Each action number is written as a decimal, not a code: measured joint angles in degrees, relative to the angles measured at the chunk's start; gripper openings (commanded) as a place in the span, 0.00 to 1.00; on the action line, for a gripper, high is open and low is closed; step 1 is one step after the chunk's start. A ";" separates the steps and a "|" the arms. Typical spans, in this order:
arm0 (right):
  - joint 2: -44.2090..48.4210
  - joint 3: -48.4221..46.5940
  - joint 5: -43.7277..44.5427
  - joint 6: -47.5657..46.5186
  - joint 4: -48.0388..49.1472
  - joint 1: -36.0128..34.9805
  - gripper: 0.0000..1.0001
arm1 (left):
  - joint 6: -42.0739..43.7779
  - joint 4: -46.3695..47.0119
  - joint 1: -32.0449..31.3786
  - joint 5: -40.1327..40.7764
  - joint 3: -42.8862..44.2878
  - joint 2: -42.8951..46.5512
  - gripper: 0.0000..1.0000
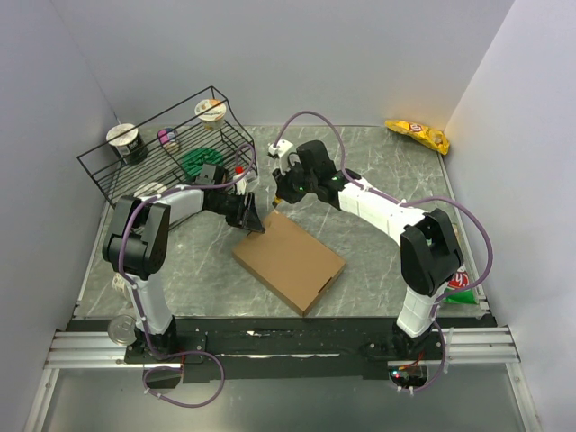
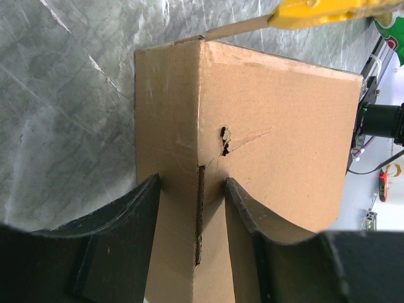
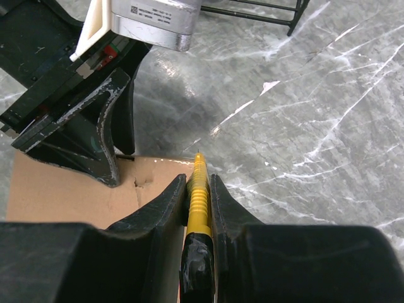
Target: Unpack the express box
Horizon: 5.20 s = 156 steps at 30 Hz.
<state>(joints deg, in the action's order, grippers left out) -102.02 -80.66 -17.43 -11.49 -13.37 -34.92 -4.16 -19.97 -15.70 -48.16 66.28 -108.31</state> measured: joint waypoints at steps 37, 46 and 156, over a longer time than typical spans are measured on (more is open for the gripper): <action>-0.17 0.13 0.48 -0.79 -0.90 -0.20 0.00 | -0.20 -1.36 0.15 -0.68 1.11 -1.14 0.49; -1.20 0.02 0.74 -0.68 -1.44 -0.22 0.00 | -0.48 -1.53 0.20 -0.70 1.25 -1.27 0.49; 4.24 2.08 8.17 -1.42 -12.31 -2.89 0.00 | -4.55 -4.07 0.74 -1.46 3.61 -3.87 0.34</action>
<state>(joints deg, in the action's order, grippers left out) -97.78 -78.59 -9.26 -12.91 -25.67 -37.80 -8.71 -24.03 -14.96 -49.63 69.89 -112.18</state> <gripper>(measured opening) 0.253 0.466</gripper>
